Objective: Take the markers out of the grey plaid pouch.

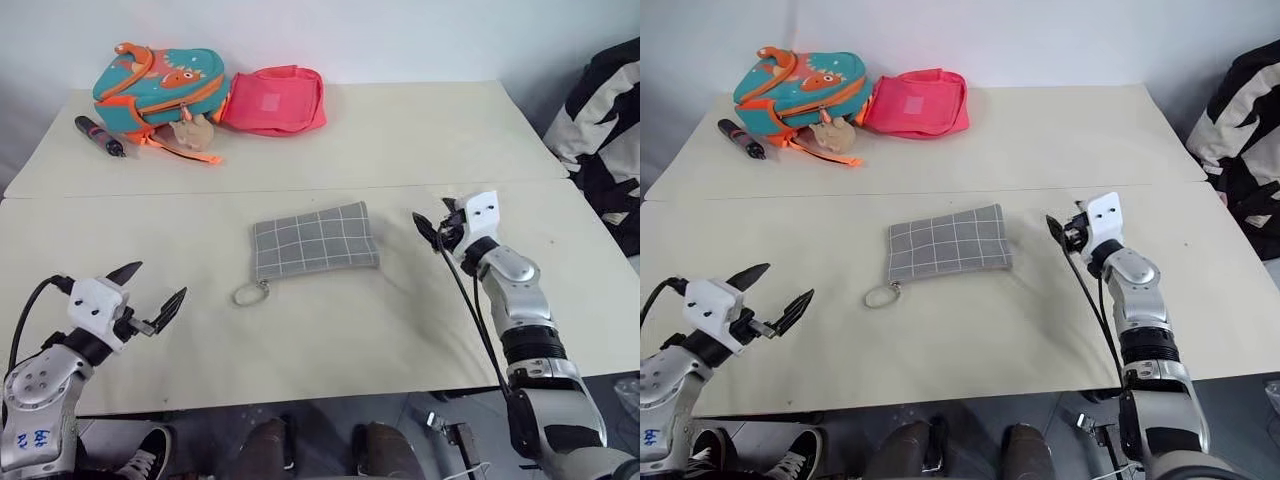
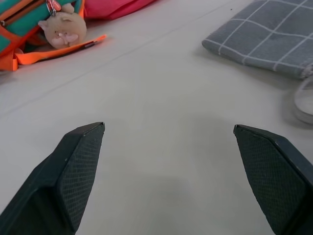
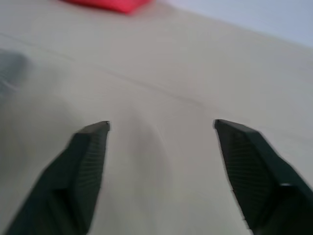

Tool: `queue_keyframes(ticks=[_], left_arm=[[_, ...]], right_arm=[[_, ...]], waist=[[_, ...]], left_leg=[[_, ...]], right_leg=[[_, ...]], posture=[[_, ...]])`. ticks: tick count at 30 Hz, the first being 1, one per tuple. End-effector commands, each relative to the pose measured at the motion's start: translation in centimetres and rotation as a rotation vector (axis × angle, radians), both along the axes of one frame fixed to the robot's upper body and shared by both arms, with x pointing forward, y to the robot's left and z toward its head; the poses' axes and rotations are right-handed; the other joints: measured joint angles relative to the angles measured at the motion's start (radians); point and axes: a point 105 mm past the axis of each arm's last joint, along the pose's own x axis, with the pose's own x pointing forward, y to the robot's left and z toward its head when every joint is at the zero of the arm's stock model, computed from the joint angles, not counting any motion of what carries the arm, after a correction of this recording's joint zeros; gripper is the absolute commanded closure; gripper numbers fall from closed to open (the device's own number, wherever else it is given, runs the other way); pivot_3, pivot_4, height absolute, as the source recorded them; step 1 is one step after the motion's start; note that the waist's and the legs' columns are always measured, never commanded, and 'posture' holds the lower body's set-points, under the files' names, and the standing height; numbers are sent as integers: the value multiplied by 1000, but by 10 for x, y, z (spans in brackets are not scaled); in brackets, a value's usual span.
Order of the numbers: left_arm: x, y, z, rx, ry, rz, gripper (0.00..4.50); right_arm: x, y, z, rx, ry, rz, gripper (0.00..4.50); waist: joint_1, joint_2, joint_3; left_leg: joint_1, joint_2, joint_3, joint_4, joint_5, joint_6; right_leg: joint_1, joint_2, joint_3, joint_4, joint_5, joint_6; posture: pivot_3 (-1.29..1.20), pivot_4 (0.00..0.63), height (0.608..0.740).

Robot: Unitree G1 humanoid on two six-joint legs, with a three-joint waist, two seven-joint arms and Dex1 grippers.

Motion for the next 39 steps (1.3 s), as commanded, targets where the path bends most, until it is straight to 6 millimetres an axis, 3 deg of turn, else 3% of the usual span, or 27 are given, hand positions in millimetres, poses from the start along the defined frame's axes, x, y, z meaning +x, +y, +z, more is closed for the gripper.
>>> queue_keyframes(ticks=[1,4,7,13,17,21,29,39], left_arm=[[12,-3,7,89,-51,-19,0],[30,-12,10,151,-96,-45,0],[42,-19,10,171,-122,-70,0],[59,-34,3,345,-150,-181,0],[67,-43,1,416,-182,-240,0],[76,-64,0,509,-240,-334,0],[84,-107,-13,607,-298,-528,0],[106,-113,-21,600,-240,-494,0]], right_arm=[[-10,39,21,7,-58,136,2361],[-14,72,19,14,-54,189,3373],[-7,83,9,-46,-63,144,4470],[18,82,-9,-175,-47,9,4470],[12,92,-25,-266,-32,92,4470],[4,99,-40,-279,15,142,4470],[5,97,-33,-260,10,130,4470],[3,97,-30,-245,4,134,4470]], waist=[[0,0,0],[1,0,0],[3,0,0],[-2,0,0],[-2,0,0],[-1,-1,0],[-1,-2,-1],[2,-2,-1]], left_leg=[[0,0,0,0,0,0],[0,0,0,0,0,-1],[0,-1,0,0,0,-1],[-2,-3,0,0,1,0],[-1,-2,0,-1,2,-1],[-1,-2,0,-1,2,0],[-1,-2,0,0,3,0],[1,-3,0,0,4,2]], right_leg=[[0,0,0,0,0,0],[-1,0,-1,2,0,0],[-2,0,-1,4,0,0],[-4,0,-1,4,0,0],[-4,1,-2,5,0,0],[-4,1,-3,5,0,0],[-2,0,-3,5,0,0],[0,0,-3,5,0,0]], posture=[[0,150,740],[0,150,740],[0,150,740],[0,150,740],[0,150,740],[0,150,740],[0,150,740],[0,150,740]])
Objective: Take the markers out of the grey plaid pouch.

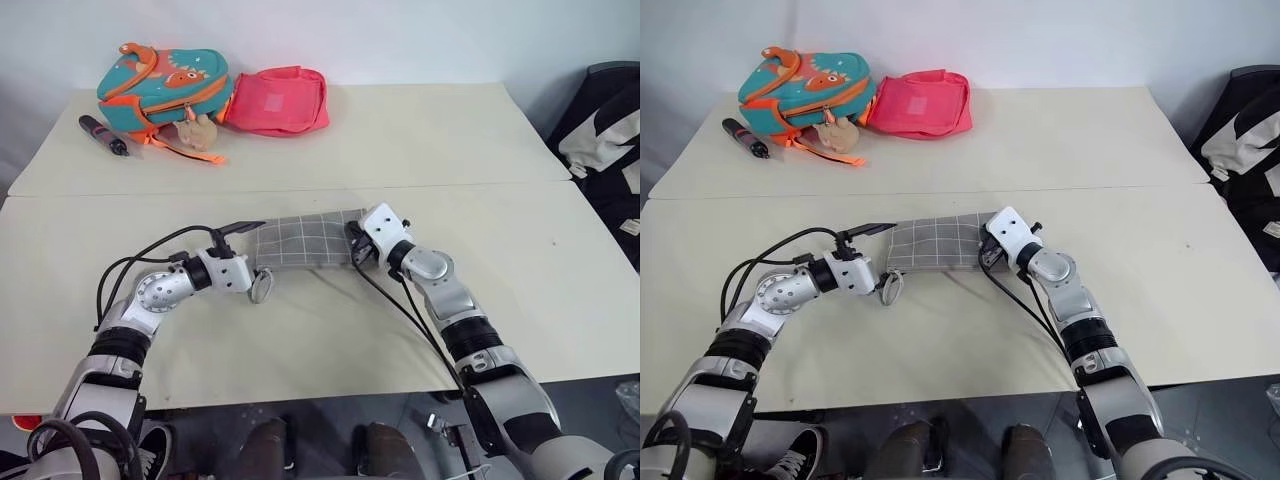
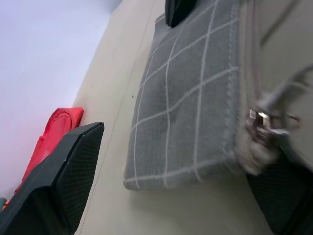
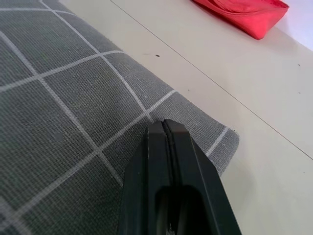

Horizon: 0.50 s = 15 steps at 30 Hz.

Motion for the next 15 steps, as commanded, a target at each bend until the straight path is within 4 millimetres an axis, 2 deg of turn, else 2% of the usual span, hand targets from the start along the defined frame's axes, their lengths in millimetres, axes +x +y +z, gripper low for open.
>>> queue_keyframes(ticks=[1,4,15], left_arm=[[7,2,-19,19,96,50,0],[8,-2,-30,34,163,49,526],[-4,-12,-41,-38,292,-11,3954]], right_arm=[[-3,4,7,21,-18,19,4470],[-3,4,9,25,-21,20,4500],[-2,1,14,32,-33,18,4500]], waist=[[0,0,0],[0,0,0],[-2,1,0]], left_leg=[[0,0,0,0,0,0],[1,0,0,0,0,0],[5,0,1,0,0,0]], right_leg=[[0,0,0,0,0,0],[1,0,0,1,0,0],[3,0,0,1,0,0]], posture=[[0,150,740],[0,150,740],[0,150,740]])
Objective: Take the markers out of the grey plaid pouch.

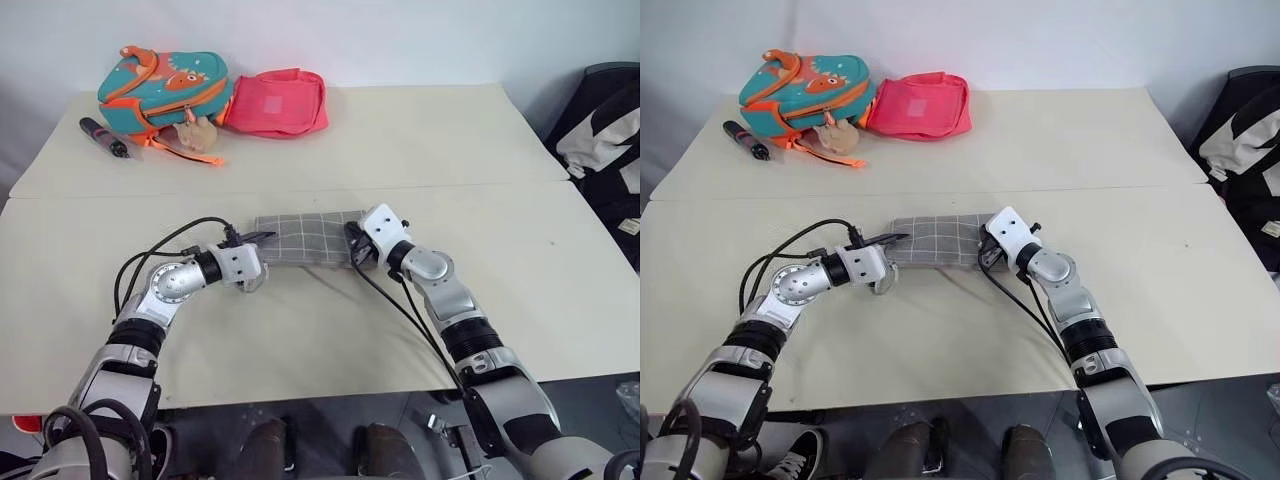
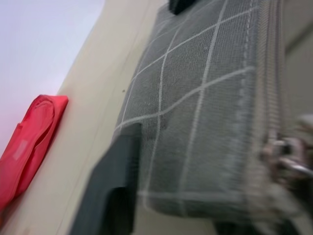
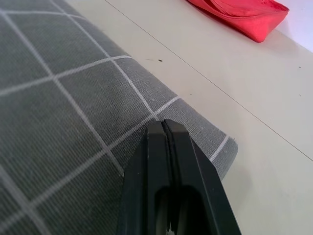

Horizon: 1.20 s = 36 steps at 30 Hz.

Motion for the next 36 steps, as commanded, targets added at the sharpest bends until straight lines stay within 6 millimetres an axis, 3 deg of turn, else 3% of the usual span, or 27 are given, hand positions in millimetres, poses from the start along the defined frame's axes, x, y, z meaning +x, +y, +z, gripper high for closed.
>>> queue_keyframes(ticks=[1,2,4,6,10,13,15,17,20,22,25,31,36], left_arm=[[-14,-5,-36,7,165,-34,4165],[-15,-5,-34,-15,173,-31,4488],[-14,-5,-31,-40,177,-20,4499],[-12,-5,-25,-66,173,4,4500],[-5,-3,-15,-33,129,94,4500],[-3,-4,-15,54,85,179,4500],[-3,-16,-8,68,22,229,4500],[-4,-26,-2,53,-10,279,4500],[-7,-38,0,31,-15,317,4500],[-11,-49,2,-15,8,323,4500],[-16,-56,4,-15,7,323,4500],[-19,-61,9,-16,3,315,4500],[-18,-61,11,-5,-2,316,4500]], right_arm=[[-2,1,15,28,-42,15,4500],[-3,2,15,52,-21,32,4500],[-3,0,18,84,-12,29,4321],[-3,-3,34,153,-18,32,3977],[-18,-5,60,230,12,124,2608],[-42,-2,72,267,71,263,1669],[-73,2,73,290,169,399,1091],[-99,7,66,307,276,496,1091],[-119,10,47,267,376,534,1091],[-125,11,18,199,450,492,1091],[-120,19,-8,209,490,403,1091],[-103,46,-18,317,473,299,1091],[-97,65,-1,450,477,314,1091]], waist=[[-1,0,0],[-1,0,0],[-1,0,0],[0,0,0],[3,0,0],[7,0,0],[13,0,0],[23,0,0],[31,0,0],[35,0,0],[39,-1,-1],[33,-1,-1],[29,-1,-1]], left_leg=[[0,0,0,0,0,0],[0,0,0,0,0,0],[0,0,0,0,0,0],[0,0,0,0,0,0],[0,0,0,0,0,0],[0,0,-1,0,-1,1],[0,0,-1,0,-1,1],[0,0,-1,0,-2,1],[-1,0,-1,0,-3,2],[-2,0,-1,0,-3,1],[-2,0,-1,0,-4,1],[-5,0,-1,0,-3,-1],[-6,0,-1,0,-3,-1]], right_leg=[[0,0,0,0,0,0],[0,0,0,0,0,0],[0,0,0,0,0,0],[0,0,0,0,0,0],[0,0,0,-1,0,0],[1,0,1,-1,0,0],[1,0,1,-1,0,0],[1,-1,2,-1,0,0],[0,-1,2,-2,0,0],[0,-2,1,-3,0,0],[0,-2,1,-4,0,0],[-3,0,0,-3,0,0],[-3,0,0,-3,0,0]], posture=[[0,150,740],[0,150,740],[0,150,740],[0,150,740],[0,150,740],[0,150,740],[0,150,740],[0,150,740],[0,150,740],[0,150,740],[0,150,740],[0,150,740],[0,150,740]])
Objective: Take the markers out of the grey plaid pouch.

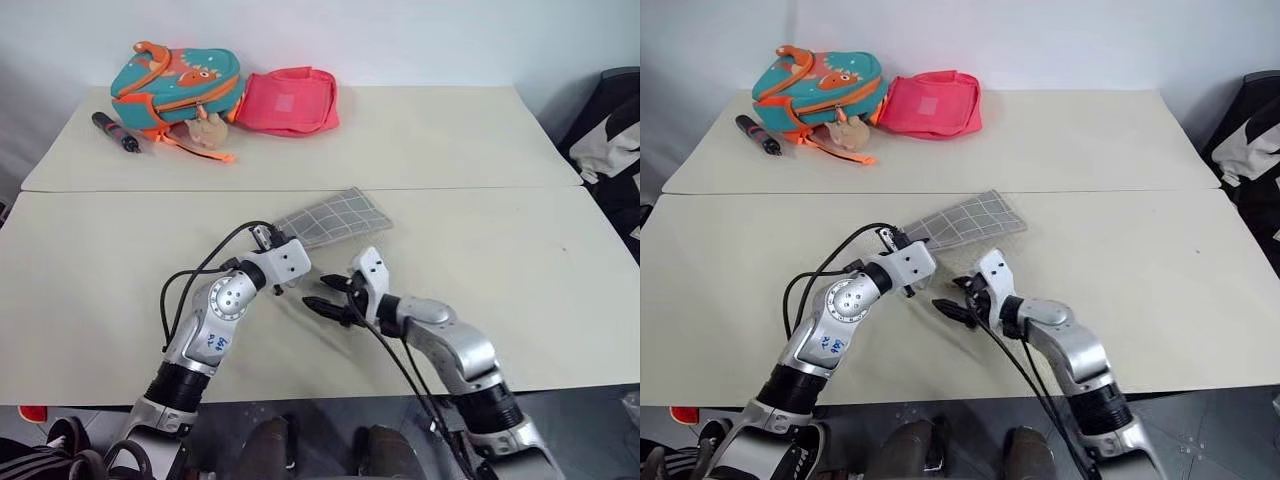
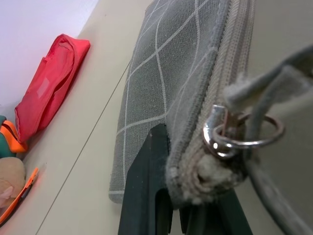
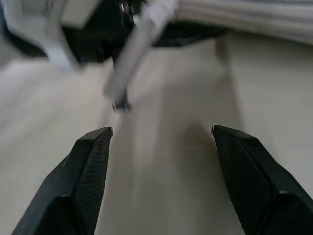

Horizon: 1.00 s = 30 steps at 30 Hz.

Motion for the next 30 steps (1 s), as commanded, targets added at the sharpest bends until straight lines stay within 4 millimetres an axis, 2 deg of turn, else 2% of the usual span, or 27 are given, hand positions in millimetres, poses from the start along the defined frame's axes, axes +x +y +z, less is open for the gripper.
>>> queue_keyframes(ticks=[1,4,7,10,15,21,26,30], left_arm=[[-3,-7,5,15,-18,-31,4500],[-3,-10,5,6,-16,-34,4500],[-3,-12,6,1,-17,-38,4500],[-3,-12,6,0,-17,-35,4500],[-4,-8,6,1,-18,-27,4500],[-4,-5,6,6,-21,-27,4500],[-3,8,6,17,-16,-11,4500],[-4,20,6,32,-14,-6,4500]], right_arm=[[6,3,19,62,-36,-12,1091],[4,14,18,73,-26,21,1091],[5,18,16,90,0,23,1694],[4,18,16,81,-5,34,2720],[12,5,16,71,-15,-11,4466],[23,-17,19,66,-28,-64,4466],[36,-52,20,23,-54,-134,4466],[49,-84,31,-14,-100,-203,4466]], waist=[[0,0,0],[-1,0,0],[-3,0,0],[-2,0,0],[-2,0,0],[-2,0,0],[-4,0,0],[-6,0,0]], left_leg=[[0,0,0,0,0,0],[0,0,0,0,0,0],[0,0,0,0,0,0],[-1,0,0,0,0,0],[-1,0,0,0,0,0],[-1,0,0,0,0,0],[-1,0,0,0,0,0],[-1,0,0,0,0,0]], right_leg=[[0,0,0,0,0,0],[0,0,0,0,0,0],[-1,0,0,0,0,0],[-1,0,0,0,0,0],[-1,0,0,0,0,0],[-1,0,0,0,0,0],[-1,0,0,0,0,0],[-1,0,0,0,0,0]], posture=[[0,150,740],[0,150,740],[0,150,740],[0,150,740],[0,150,740],[0,150,740],[0,150,740],[0,150,740]])
